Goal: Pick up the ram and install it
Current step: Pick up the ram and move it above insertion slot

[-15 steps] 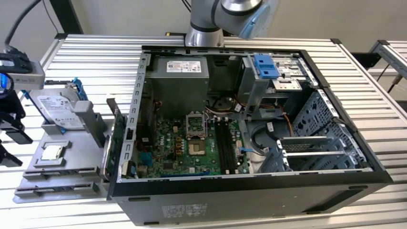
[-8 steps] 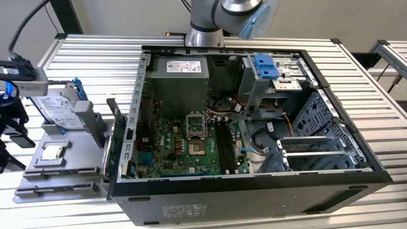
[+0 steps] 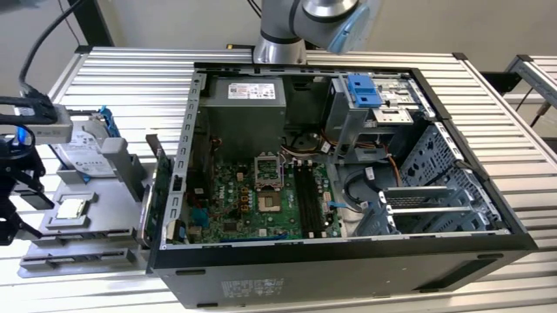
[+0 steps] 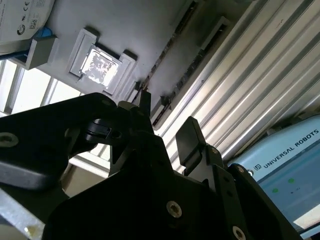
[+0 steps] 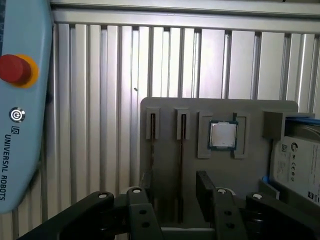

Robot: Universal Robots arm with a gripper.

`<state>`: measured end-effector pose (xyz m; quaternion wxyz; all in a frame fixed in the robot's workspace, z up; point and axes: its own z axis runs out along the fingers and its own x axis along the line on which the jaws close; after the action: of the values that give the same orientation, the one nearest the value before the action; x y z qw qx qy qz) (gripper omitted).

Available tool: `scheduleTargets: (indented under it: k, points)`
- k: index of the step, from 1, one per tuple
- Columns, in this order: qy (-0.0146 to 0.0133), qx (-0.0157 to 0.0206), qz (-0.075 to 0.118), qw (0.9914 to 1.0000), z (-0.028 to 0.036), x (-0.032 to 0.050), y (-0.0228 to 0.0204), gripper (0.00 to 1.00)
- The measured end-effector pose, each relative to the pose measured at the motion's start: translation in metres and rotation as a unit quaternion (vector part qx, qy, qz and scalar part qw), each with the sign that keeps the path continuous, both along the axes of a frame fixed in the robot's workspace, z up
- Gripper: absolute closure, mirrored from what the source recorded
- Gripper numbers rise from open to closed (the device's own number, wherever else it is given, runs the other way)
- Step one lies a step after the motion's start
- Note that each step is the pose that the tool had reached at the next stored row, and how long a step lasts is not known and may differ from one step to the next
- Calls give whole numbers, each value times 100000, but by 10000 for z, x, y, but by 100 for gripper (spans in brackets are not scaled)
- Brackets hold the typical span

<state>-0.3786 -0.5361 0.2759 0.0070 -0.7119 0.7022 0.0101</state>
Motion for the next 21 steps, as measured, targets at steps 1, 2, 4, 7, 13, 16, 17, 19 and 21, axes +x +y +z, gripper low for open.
scheduleTargets:
  k: [1, 2, 4, 7, 13, 16, 17, 19, 21]
  points:
    - [1, -8, -164, 100000, -15, 0, -1, 0]
    - [0, -10, -249, 100000, -31, 0, -2, 0]
    - [4, -16, -259, 100000, -63, -1, -5, 0]
    - [-2, -12, -257, 100000, -114, 0, -13, 0]
    - [-1, -11, -255, 100000, -198, 0, -77, 0]
    - [-3, -10, -251, 100000, -238, 0, -124, 0]
    - [-6, -7, -251, 100000, -252, 0, -137, 0]
    - [-3, -9, -251, 100000, -277, -1, -157, 0]
    - [2, -11, -251, 100000, -301, 0, -173, 0]
